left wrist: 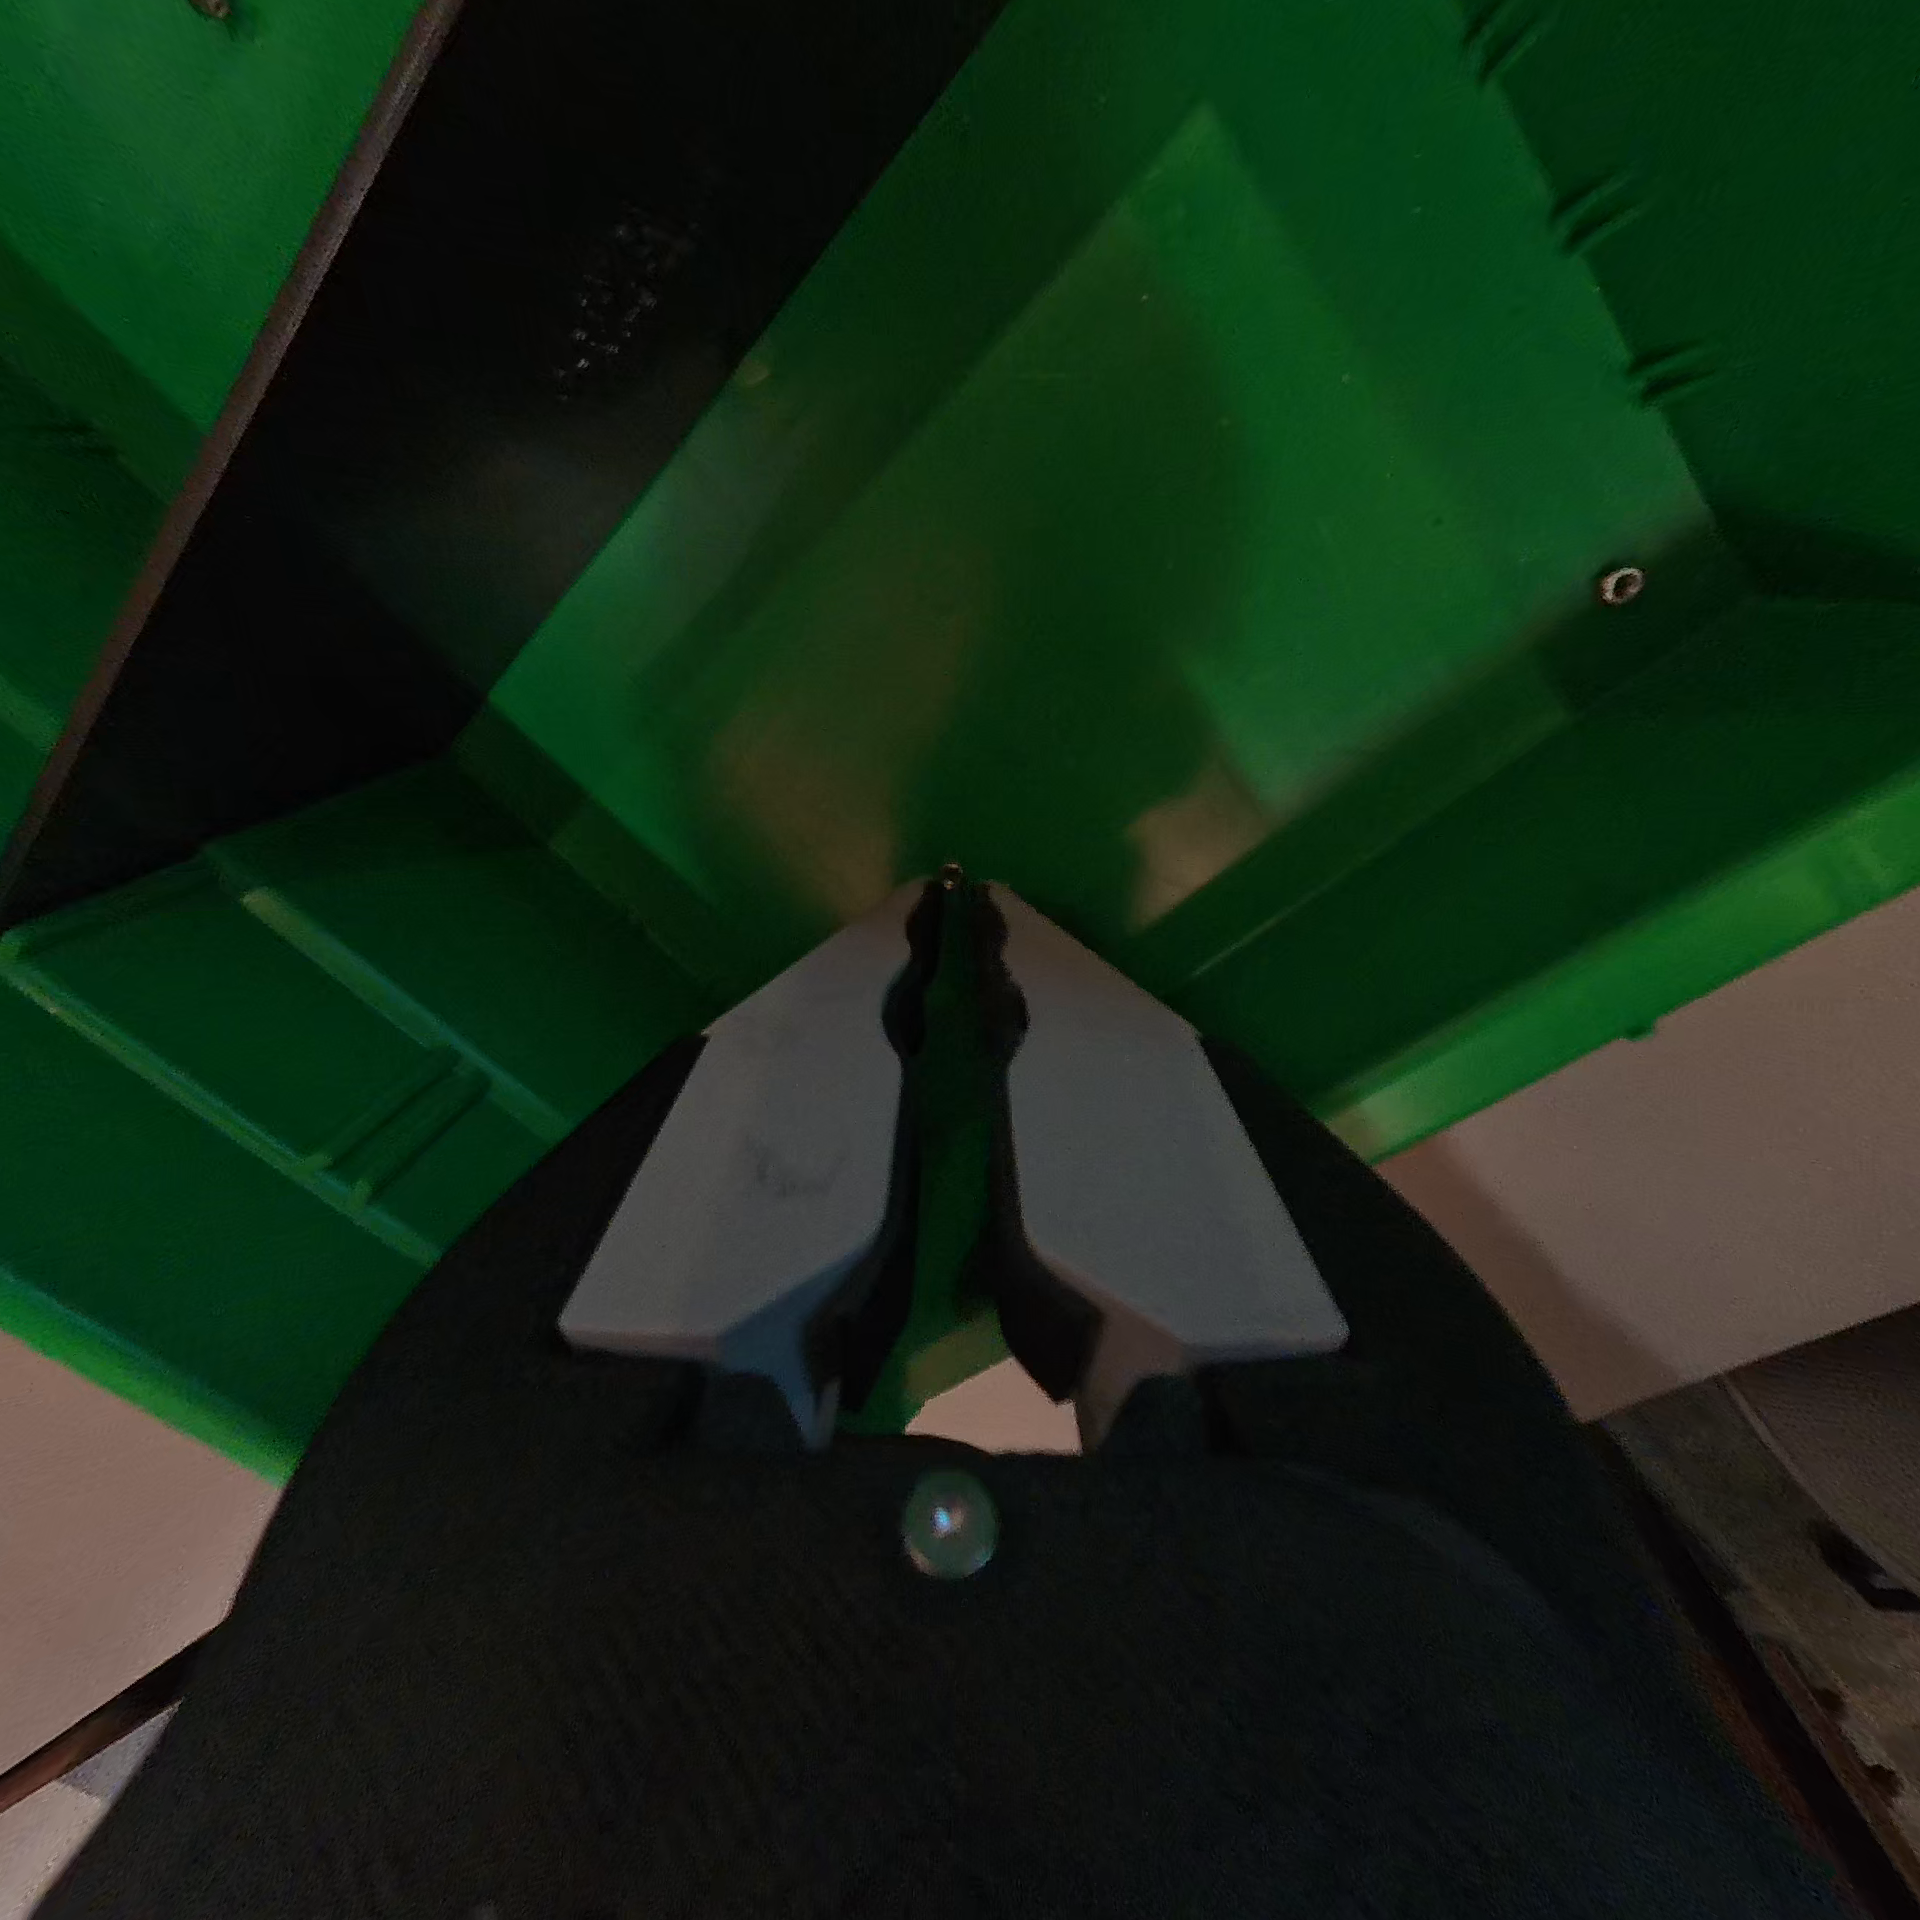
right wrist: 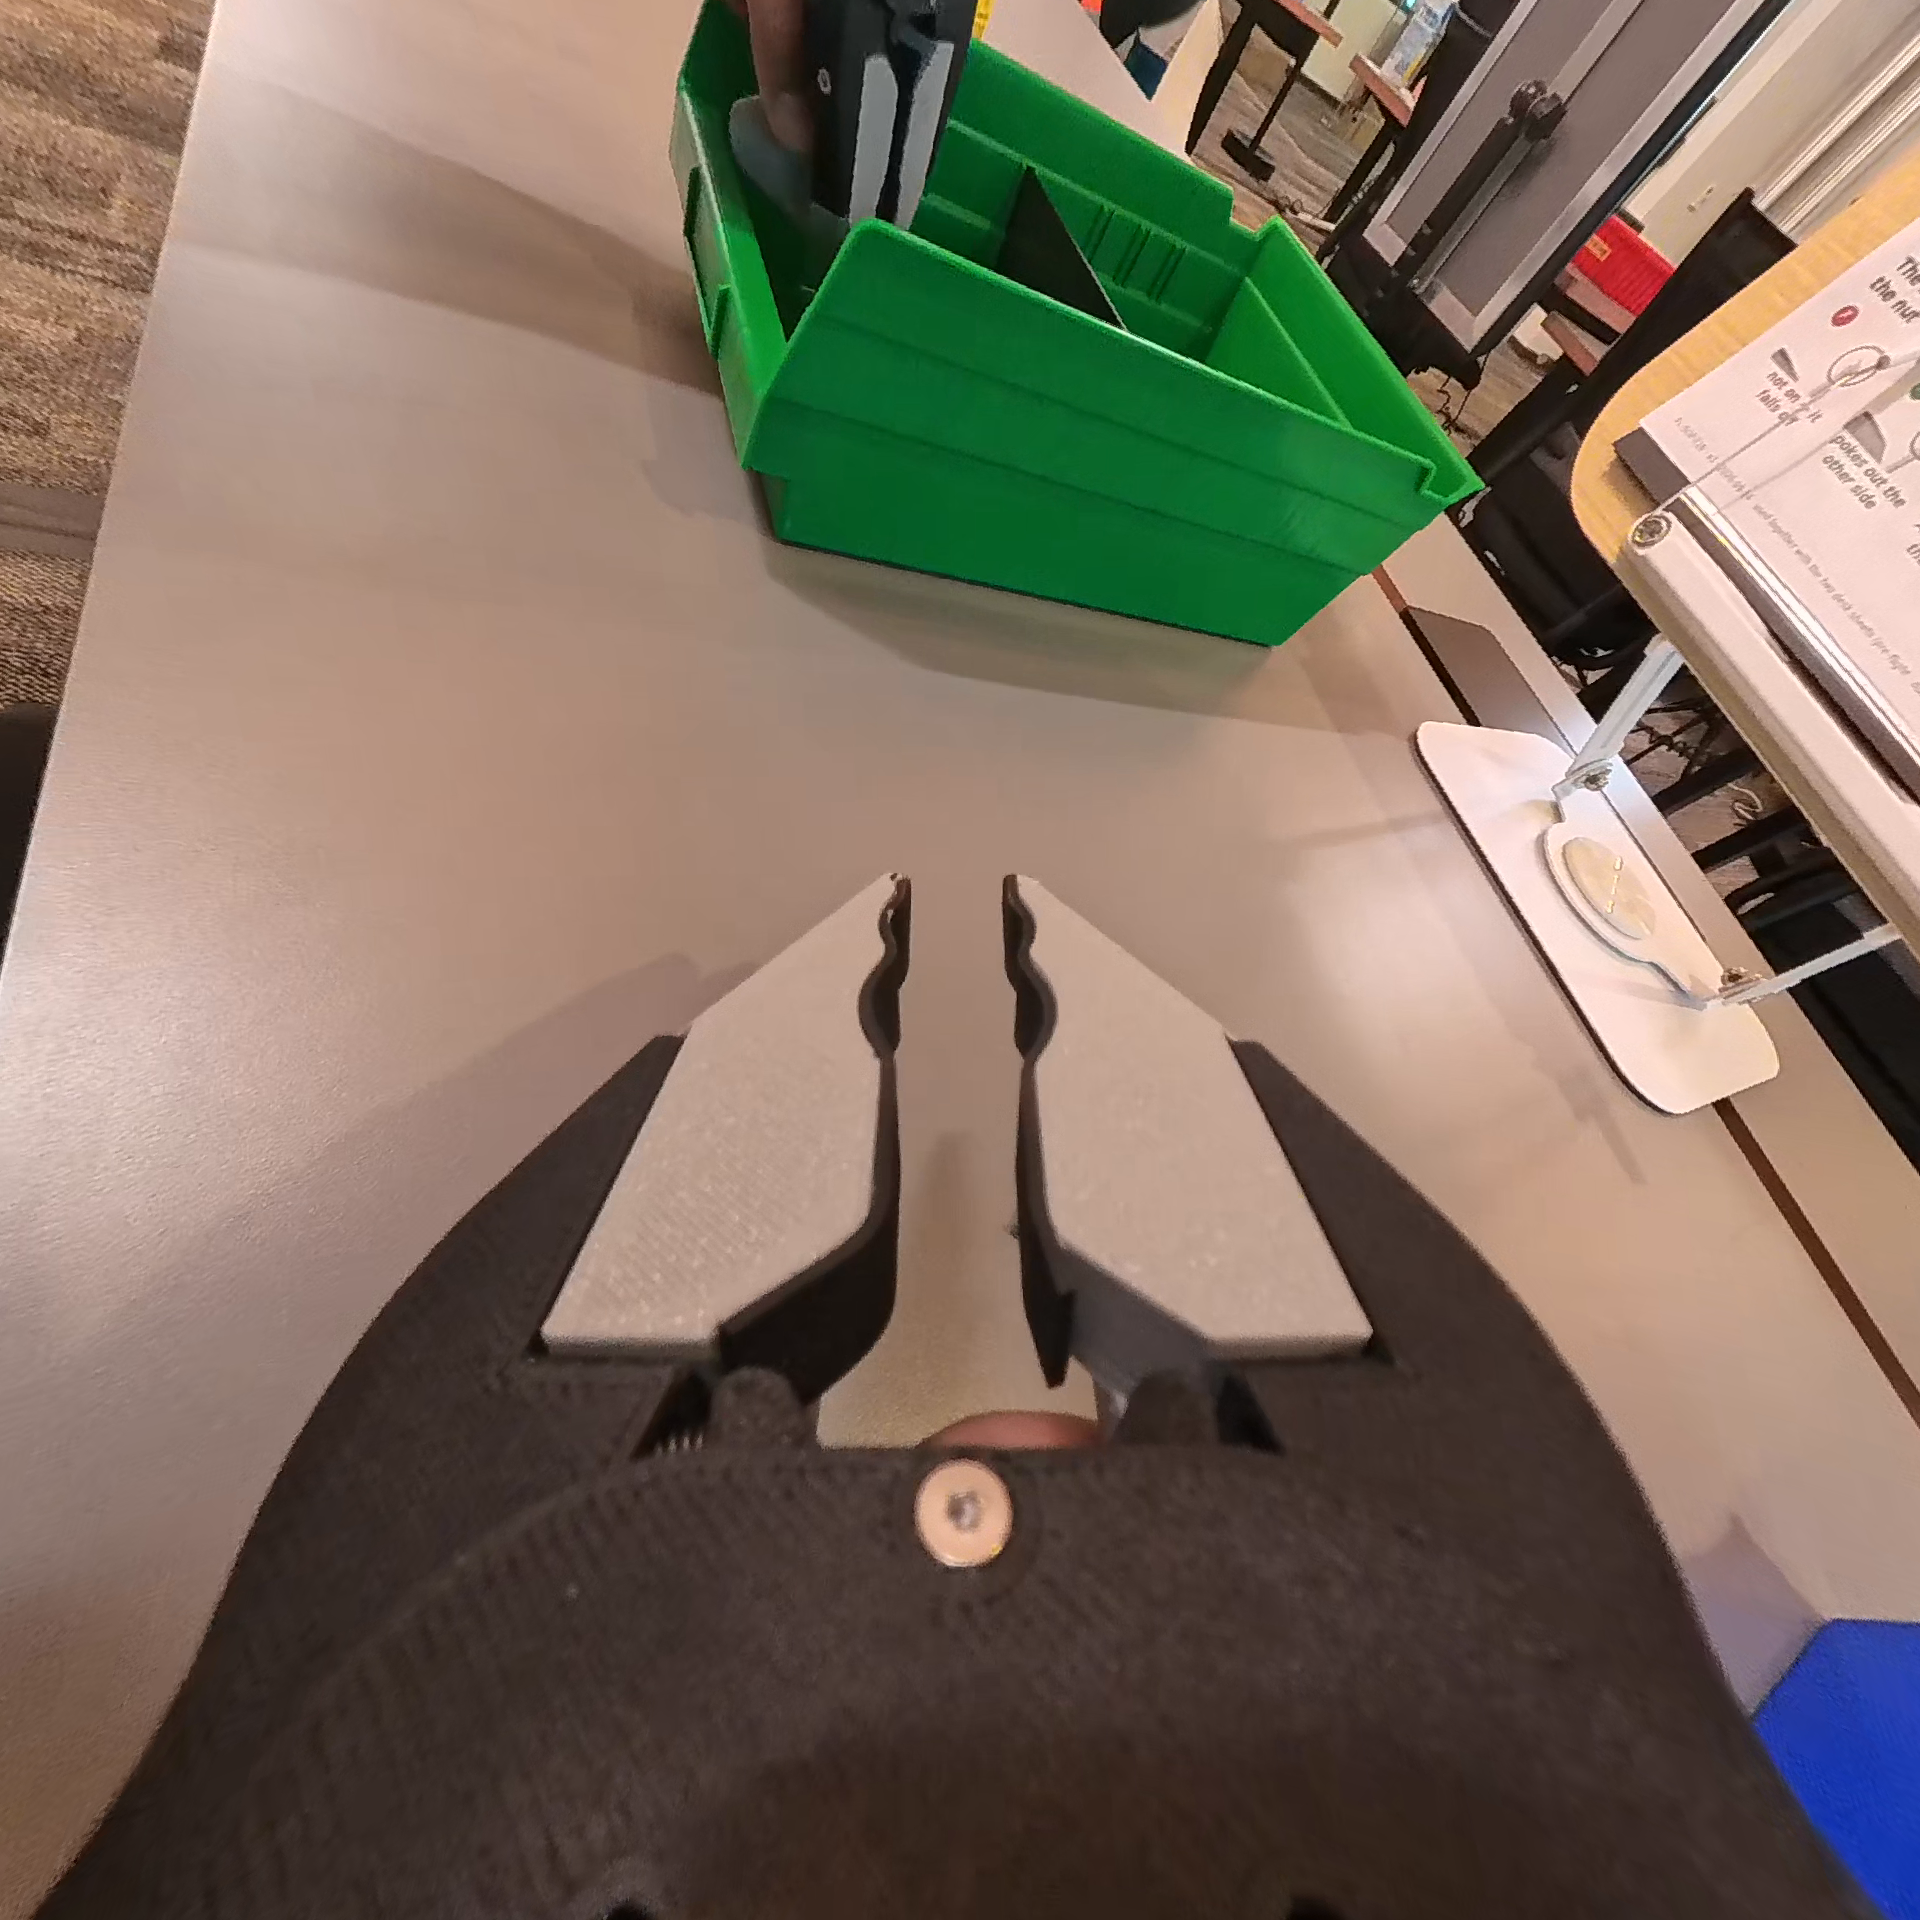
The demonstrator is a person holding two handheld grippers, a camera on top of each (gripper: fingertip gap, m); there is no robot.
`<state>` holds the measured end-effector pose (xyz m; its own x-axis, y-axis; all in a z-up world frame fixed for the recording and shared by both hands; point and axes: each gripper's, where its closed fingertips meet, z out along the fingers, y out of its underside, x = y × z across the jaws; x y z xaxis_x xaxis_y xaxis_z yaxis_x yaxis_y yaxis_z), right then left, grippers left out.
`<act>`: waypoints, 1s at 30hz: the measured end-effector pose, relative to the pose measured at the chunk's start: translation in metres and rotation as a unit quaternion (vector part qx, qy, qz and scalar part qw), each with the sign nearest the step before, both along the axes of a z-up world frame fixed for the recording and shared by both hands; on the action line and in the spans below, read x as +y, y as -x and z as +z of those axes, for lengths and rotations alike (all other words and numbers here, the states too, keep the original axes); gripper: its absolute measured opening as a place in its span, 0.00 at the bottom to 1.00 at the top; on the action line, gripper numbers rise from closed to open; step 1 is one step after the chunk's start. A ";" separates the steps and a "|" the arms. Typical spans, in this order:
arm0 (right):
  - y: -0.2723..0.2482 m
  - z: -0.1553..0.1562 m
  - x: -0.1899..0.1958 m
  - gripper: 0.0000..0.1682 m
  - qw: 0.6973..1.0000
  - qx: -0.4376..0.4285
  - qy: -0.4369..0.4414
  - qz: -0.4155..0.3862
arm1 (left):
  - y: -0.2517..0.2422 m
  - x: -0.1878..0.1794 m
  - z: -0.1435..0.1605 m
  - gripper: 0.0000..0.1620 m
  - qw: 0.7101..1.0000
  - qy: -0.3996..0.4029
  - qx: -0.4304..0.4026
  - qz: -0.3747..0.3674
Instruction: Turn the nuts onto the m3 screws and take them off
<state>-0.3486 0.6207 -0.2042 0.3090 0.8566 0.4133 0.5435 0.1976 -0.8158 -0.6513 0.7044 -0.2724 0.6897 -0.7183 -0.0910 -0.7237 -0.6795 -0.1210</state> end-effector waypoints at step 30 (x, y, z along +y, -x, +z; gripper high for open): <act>0.000 0.006 -0.003 0.08 1.000 0.002 -0.017 0.002 | -0.009 0.003 -0.002 0.01 0.999 -0.023 0.013 -0.021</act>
